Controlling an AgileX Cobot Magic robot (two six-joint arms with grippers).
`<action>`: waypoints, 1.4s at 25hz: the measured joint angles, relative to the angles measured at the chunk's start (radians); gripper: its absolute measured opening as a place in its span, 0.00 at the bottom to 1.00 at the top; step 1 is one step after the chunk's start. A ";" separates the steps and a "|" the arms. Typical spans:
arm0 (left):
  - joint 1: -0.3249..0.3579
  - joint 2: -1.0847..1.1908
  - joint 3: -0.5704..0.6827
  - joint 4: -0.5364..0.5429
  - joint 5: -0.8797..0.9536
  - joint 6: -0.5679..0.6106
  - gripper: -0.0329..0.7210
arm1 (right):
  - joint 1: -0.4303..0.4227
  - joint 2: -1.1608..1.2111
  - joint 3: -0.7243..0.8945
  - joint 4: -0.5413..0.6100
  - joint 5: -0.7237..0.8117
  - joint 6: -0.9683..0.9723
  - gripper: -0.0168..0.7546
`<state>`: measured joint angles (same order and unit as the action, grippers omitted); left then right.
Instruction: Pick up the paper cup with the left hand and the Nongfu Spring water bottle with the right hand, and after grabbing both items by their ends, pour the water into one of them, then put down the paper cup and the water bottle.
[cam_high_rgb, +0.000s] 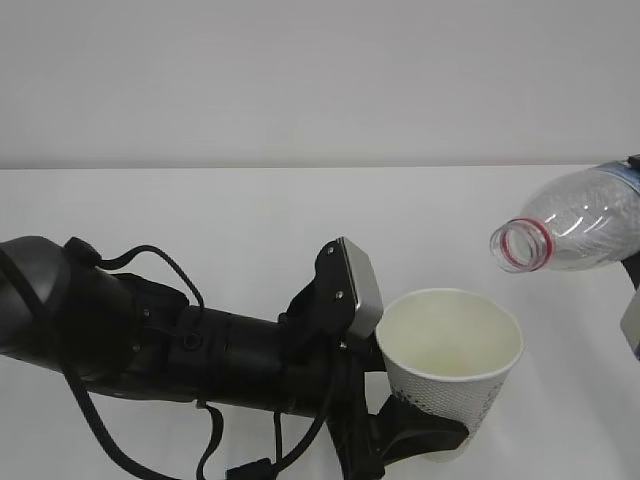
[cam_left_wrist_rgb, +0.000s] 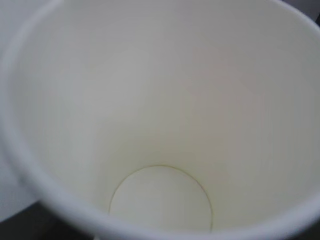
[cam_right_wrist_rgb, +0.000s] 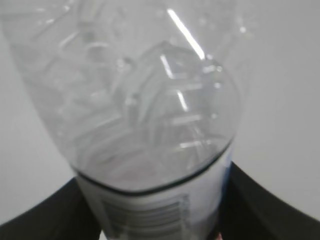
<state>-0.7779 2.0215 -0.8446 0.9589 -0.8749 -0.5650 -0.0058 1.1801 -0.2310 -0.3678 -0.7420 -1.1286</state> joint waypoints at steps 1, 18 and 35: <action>0.000 0.000 0.000 0.000 0.000 0.000 0.75 | 0.000 0.000 0.000 0.000 0.000 -0.002 0.62; 0.000 0.000 0.000 0.000 -0.002 0.000 0.75 | 0.000 0.000 0.000 0.000 -0.052 -0.035 0.62; 0.000 0.000 0.000 0.000 -0.002 0.000 0.75 | 0.000 0.000 0.000 0.000 -0.067 -0.055 0.62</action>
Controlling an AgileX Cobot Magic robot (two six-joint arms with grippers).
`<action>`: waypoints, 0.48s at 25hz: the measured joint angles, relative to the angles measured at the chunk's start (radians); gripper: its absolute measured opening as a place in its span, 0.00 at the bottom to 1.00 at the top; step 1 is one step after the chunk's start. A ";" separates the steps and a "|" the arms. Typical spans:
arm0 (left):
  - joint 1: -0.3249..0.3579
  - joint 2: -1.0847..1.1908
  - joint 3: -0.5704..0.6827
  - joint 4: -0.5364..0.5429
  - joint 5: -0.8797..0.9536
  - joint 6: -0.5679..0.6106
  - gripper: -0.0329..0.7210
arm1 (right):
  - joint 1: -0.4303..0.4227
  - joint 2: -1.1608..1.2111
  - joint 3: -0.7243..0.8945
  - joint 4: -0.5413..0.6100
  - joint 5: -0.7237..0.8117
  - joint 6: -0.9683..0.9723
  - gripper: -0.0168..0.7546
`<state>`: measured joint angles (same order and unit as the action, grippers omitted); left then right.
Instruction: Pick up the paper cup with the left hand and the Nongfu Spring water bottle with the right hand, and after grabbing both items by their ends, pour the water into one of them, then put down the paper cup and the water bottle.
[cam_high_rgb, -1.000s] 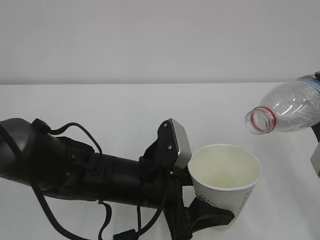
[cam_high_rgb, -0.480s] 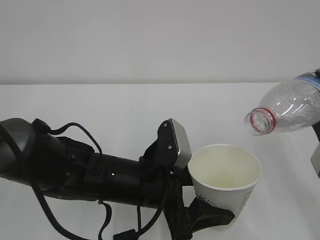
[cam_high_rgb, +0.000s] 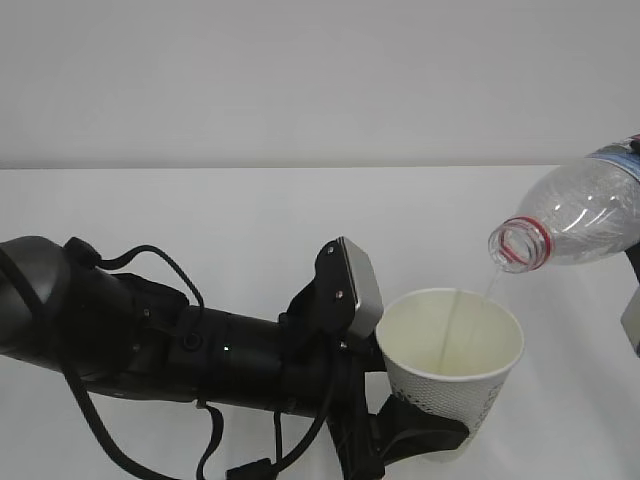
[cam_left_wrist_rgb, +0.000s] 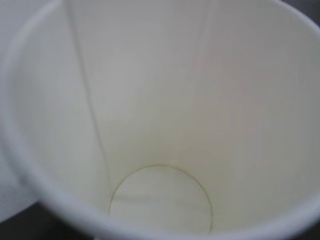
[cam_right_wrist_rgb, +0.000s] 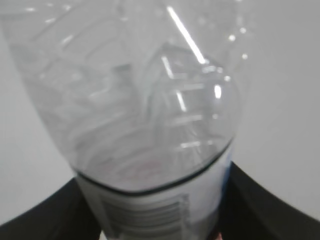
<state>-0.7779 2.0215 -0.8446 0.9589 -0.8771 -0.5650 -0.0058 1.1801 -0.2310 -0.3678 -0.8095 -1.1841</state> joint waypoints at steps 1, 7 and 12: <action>0.000 0.000 0.000 0.000 0.000 0.000 0.75 | 0.000 0.000 0.000 0.000 0.000 0.000 0.62; 0.000 0.000 0.000 0.000 0.000 0.000 0.75 | 0.000 0.000 0.000 0.000 0.000 -0.002 0.62; 0.000 0.000 0.000 0.000 0.000 0.000 0.75 | 0.000 0.000 0.000 0.000 -0.001 -0.002 0.62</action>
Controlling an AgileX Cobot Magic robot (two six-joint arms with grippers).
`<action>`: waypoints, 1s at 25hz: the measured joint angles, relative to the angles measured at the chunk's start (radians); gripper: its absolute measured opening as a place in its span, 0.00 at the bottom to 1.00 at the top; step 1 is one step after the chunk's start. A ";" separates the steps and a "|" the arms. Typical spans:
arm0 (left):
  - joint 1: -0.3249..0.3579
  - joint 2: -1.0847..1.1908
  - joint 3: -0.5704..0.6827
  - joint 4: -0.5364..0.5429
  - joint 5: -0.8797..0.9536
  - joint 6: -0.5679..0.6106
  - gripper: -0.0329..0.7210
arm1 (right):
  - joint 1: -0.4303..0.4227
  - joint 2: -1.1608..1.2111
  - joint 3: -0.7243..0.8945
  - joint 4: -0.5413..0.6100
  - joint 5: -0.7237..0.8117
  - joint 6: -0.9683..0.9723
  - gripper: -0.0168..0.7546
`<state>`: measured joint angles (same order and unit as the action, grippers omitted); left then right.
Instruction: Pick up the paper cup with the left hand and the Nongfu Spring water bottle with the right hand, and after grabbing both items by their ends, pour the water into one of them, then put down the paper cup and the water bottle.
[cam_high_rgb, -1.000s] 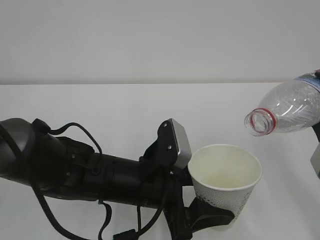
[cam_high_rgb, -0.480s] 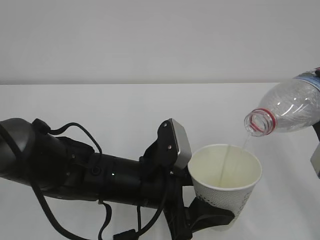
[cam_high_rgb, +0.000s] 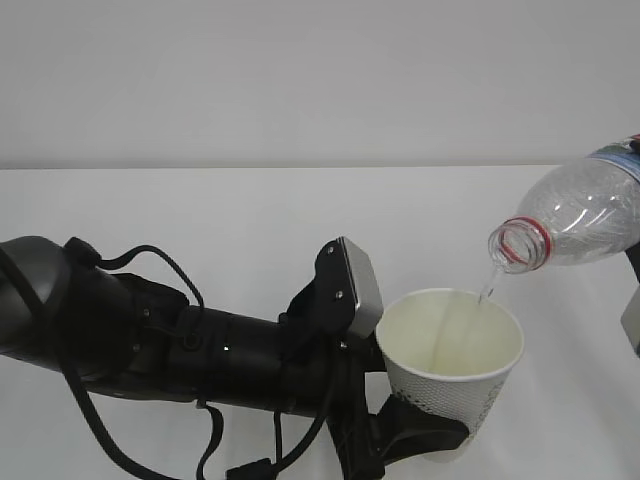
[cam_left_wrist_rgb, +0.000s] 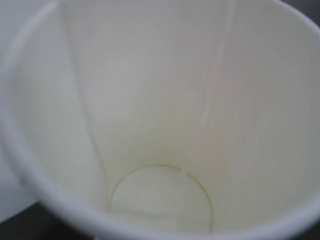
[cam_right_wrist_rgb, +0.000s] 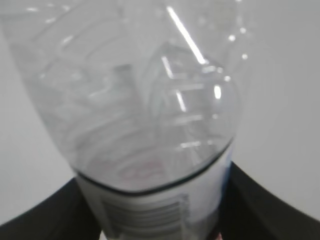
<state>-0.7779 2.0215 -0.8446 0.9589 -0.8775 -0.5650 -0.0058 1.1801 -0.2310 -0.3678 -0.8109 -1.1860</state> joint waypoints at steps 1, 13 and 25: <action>0.000 0.000 0.000 0.000 0.000 0.000 0.75 | 0.000 0.000 0.000 0.000 0.000 0.000 0.62; 0.000 0.000 0.000 0.000 -0.002 0.000 0.74 | 0.000 0.000 0.000 0.000 0.000 -0.004 0.62; 0.000 0.000 0.000 0.000 -0.002 0.000 0.74 | 0.000 0.000 0.000 0.000 -0.004 -0.012 0.62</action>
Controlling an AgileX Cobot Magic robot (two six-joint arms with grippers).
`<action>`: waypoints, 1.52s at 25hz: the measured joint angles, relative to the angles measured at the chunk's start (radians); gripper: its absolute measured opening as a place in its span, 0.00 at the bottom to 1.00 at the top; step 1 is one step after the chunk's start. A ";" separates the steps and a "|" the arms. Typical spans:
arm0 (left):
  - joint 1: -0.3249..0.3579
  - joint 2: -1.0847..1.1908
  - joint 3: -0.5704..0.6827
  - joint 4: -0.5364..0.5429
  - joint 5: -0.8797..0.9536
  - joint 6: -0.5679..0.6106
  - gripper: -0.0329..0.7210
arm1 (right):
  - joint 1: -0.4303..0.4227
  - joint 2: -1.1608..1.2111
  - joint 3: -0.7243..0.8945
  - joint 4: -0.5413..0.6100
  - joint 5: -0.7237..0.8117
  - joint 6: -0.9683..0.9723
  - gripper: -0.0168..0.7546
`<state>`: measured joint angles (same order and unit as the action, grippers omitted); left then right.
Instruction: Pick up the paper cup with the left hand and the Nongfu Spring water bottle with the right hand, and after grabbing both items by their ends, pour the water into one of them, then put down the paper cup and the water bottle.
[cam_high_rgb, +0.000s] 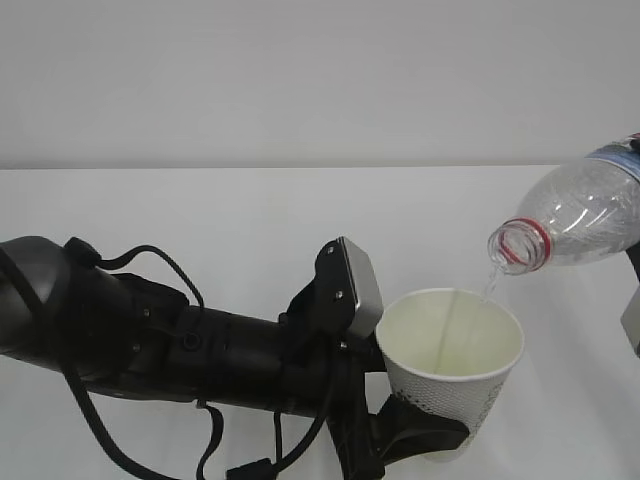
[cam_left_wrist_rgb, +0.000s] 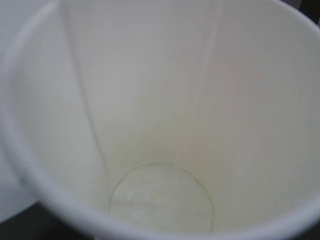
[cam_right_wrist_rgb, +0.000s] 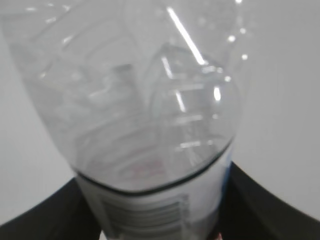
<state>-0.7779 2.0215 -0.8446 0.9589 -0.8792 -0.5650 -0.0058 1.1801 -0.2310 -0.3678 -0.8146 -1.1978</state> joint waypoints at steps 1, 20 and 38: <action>0.000 0.000 0.000 0.000 0.000 0.000 0.74 | 0.000 0.000 0.000 0.000 -0.001 0.000 0.62; 0.000 0.000 0.000 0.001 0.000 0.000 0.74 | 0.000 0.000 0.000 0.000 -0.002 -0.008 0.62; 0.000 0.000 0.000 0.001 0.000 0.000 0.74 | 0.000 0.000 0.000 0.000 -0.002 -0.010 0.62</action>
<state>-0.7779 2.0215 -0.8446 0.9603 -0.8792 -0.5650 -0.0058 1.1801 -0.2310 -0.3678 -0.8170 -1.2080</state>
